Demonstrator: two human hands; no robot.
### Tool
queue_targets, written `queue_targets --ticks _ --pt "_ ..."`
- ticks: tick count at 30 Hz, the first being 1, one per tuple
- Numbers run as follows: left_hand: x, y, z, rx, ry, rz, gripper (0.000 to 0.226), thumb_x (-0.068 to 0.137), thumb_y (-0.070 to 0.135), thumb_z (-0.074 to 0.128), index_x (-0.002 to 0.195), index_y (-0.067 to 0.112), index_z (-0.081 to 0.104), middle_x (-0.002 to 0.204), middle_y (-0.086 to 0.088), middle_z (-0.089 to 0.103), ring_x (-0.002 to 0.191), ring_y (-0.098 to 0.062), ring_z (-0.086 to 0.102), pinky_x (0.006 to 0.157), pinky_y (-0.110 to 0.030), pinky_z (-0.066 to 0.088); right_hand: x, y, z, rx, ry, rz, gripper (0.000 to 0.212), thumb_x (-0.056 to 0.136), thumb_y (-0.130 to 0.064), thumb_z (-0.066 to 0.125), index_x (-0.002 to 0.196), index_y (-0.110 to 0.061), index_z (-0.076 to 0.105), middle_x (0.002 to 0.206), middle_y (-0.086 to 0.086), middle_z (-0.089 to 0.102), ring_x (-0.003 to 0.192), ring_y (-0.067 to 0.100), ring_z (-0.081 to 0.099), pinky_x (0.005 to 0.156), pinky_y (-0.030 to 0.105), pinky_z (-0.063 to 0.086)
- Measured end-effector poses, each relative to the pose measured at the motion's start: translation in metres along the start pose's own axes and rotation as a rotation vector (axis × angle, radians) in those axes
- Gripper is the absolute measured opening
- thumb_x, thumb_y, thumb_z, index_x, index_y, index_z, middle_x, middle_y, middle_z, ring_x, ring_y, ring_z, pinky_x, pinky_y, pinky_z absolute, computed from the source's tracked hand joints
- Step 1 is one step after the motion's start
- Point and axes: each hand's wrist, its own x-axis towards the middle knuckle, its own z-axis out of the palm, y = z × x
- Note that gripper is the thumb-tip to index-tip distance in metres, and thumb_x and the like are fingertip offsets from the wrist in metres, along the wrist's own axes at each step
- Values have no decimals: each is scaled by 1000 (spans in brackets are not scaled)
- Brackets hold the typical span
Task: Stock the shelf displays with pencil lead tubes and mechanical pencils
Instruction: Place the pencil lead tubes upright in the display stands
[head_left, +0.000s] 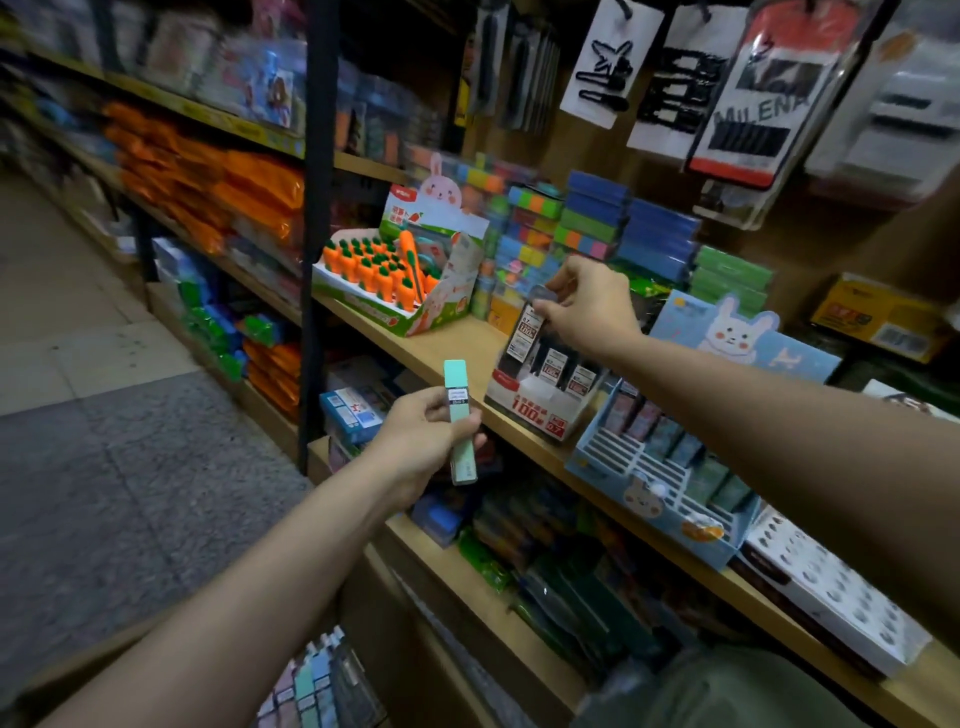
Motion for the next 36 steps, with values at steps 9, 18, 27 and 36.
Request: queue_targets --ticks 9,18,27,36 --pt "11 -9 4 1 -46 -6 39 87 -2 65 125 5 60 108 -10 71 88 -19 71 80 -32 59 -5 21 20 -413 14 -193 23 80 -37 77 85 -20 62 98 4 64 97 26 57 74 38 49" --pt "-1 -22 37 132 -191 164 32 96 18 57 128 13 60 94 -1 70 80 -5 68 72 -21 54 -64 15 -35 16 -104 -148 26 89 -41 67 112 -27 68 89 -12 67 72 -2 64 69 18 53" --pt "-42 -36 94 870 -369 645 42 96 47 48 136 33 45 134 15 40 127 -1 39 100 -21 35 -138 71 -154 157 37 33 17 78 -24 79 89 -24 66 79 -4 73 66 9 72 65 27 61" --pt "-37 -77 78 1481 -425 740 75 99 50 41 154 31 -5 162 2 -7 149 -15 -13 119 -33 5 -160 110 -154 -132 163 -23 15 83 -21 77 92 -18 65 79 -20 61 74 -11 61 64 1 44"
